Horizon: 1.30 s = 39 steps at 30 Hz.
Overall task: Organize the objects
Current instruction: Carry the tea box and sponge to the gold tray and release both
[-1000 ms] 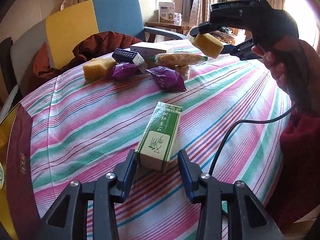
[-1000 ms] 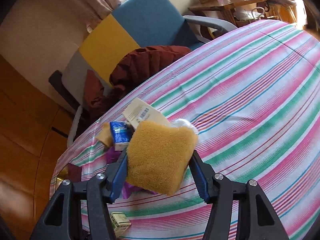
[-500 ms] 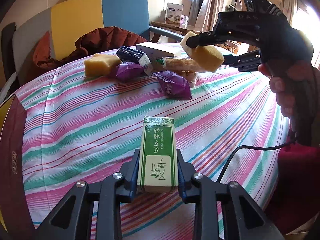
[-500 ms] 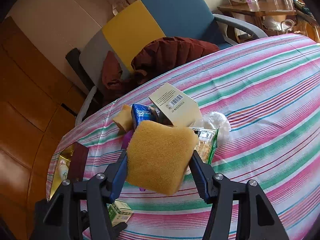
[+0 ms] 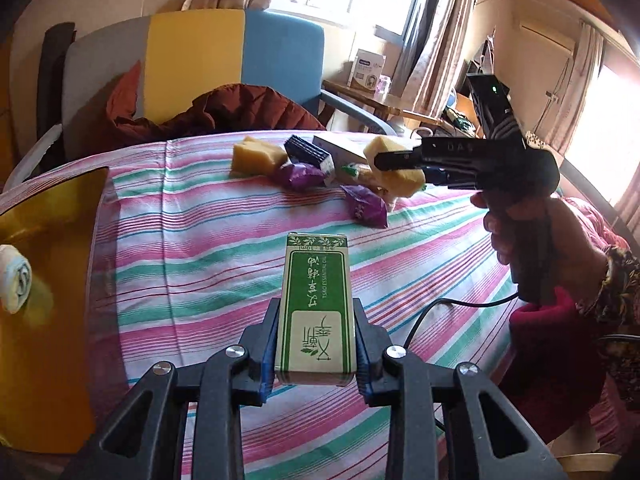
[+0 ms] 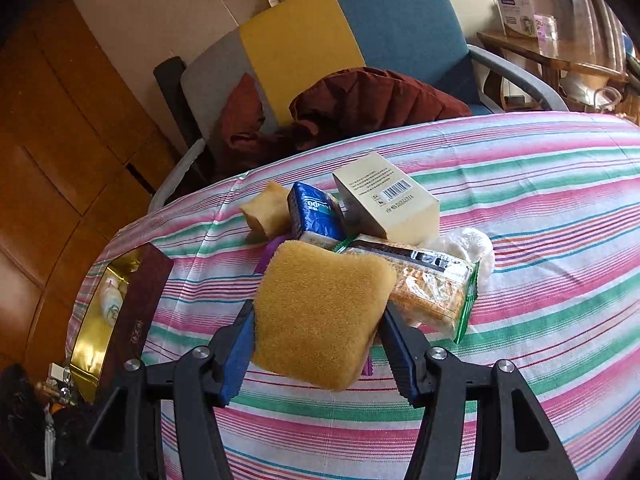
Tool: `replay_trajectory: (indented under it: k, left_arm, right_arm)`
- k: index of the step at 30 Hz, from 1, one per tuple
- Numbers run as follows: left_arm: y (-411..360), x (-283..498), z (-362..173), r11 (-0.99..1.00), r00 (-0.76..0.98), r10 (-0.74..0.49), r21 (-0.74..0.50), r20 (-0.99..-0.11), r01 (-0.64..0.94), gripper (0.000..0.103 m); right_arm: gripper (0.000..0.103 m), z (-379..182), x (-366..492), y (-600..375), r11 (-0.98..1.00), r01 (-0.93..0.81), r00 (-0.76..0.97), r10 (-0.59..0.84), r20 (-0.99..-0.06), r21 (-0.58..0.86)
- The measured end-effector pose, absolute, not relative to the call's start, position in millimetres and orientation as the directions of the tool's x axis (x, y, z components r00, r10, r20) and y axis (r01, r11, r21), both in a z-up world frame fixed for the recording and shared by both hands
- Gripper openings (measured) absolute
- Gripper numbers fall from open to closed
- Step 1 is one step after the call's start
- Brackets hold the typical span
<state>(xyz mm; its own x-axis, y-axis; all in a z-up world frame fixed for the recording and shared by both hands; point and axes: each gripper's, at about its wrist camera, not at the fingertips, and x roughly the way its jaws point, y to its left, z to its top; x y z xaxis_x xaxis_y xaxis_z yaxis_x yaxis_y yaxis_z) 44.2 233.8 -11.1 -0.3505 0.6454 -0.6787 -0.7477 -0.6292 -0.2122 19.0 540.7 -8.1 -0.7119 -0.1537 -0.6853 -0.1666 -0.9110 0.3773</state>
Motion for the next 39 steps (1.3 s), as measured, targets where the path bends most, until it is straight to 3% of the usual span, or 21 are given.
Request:
replay_trajectory:
  k: [5,13,26,32,36,39]
  left_arm:
    - [187.3,30.0,6.6,-0.688,-0.412,0.64,-0.243,-0.649,-0.684,0.031]
    - [111.3,-8.4,12.0,-0.81,-0.524,0.546,-0.25,-0.654,-0.531,0.031]
    - [19.7,-91.5,-22.8,-0.942,-0.536,0.319,-0.2,-0.782,-0.269,0.031]
    - [-5.8,-118.8,-34.2,-0.961,-0.51,0.271,-0.199,-0.816,-0.192,0.031]
    - [-12.2,-128.6,-39.8,-0.975,-0.508,0.218,-0.161,-0.833,-0.154,0.045]
    - [-19.8,-124.1,-37.8,-0.973,-0.527,0.231,-0.191,-0.818,-0.13,0.045]
  right_arm:
    - [0.06,-0.1,20.7,528.8,-0.915,-0.104,-0.743,-0.188,-0.642,0.389]
    - [0.06,9.7,13.6,489.7,-0.916,-0.033,-0.707,-0.261,-0.657,0.399]
    - [0.06,36.0,-9.1,339.1,-0.873,0.21,-0.624,-0.466,-0.627,0.439]
    - [0.06,40.3,-24.2,268.9,-0.847,0.304,-0.563,-0.529,-0.635,0.436]
    - [0.06,35.8,-34.6,232.7,-0.831,0.339,-0.517,-0.556,-0.652,0.44]
    - [0.06,24.1,-41.5,210.6,-0.83,0.346,-0.472,-0.557,-0.684,0.437]
